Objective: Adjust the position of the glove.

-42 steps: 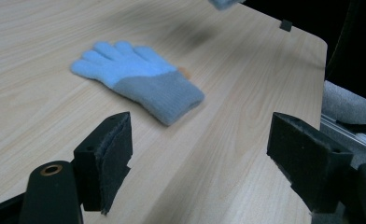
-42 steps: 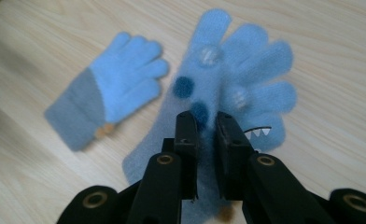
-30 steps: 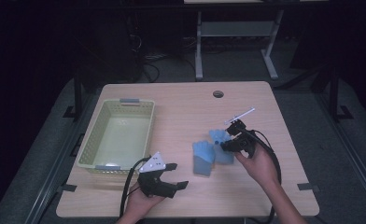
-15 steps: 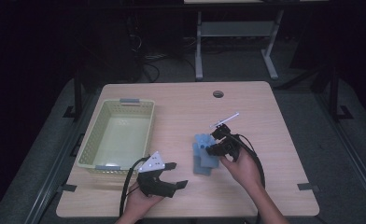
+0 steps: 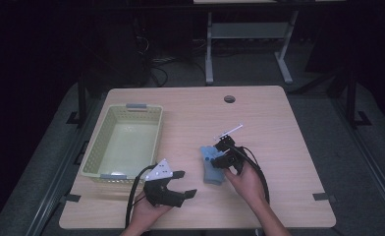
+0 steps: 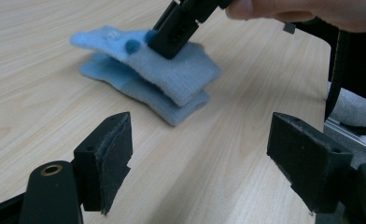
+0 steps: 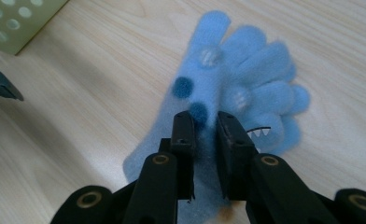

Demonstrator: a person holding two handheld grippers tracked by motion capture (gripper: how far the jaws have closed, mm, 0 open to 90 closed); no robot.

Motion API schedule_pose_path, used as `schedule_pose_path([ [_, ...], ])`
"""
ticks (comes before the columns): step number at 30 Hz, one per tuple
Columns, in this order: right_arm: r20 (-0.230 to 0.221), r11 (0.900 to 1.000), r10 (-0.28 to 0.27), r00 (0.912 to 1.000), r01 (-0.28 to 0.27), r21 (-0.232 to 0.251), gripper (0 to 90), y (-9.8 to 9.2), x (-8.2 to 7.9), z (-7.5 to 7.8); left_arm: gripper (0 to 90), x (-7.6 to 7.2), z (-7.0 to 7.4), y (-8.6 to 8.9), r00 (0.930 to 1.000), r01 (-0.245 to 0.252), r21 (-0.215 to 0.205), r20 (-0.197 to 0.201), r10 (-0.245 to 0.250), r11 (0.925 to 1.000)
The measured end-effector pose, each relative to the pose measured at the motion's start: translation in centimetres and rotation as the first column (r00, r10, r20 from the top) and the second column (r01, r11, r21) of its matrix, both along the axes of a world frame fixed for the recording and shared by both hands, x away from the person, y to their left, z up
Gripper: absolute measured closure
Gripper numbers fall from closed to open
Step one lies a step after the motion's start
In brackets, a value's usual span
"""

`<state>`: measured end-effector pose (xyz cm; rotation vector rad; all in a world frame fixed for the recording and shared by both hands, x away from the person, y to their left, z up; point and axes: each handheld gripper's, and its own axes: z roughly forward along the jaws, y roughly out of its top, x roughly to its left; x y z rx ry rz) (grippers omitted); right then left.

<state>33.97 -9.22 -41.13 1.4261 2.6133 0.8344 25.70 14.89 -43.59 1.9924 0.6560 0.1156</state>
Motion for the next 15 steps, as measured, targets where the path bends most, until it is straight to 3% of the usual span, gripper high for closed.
schedule_pose_path([
  [8,-0.008,1.0,-0.016,0.9998,0.016,-0.007,75.2,0.3,0.0,-0.9,22.0,0.0,-0.1,0.0,1.0,0.002,0.003,-0.004,-0.002,1.0],
  [13,0.012,0.998,-0.011,0.9999,0.011,-0.057,67.9,0.6,-0.2,-1.5,22.1,0.0,-0.1,-0.1,1.0,0.002,0.002,-0.004,-0.002,1.0],
  [15,0.017,0.998,-0.024,0.9995,0.025,-0.054,63.4,0.4,-0.1,-1.4,22.1,0.1,-0.2,-0.1,1.0,-0.001,0.006,-0.009,0.001,1.0],
])
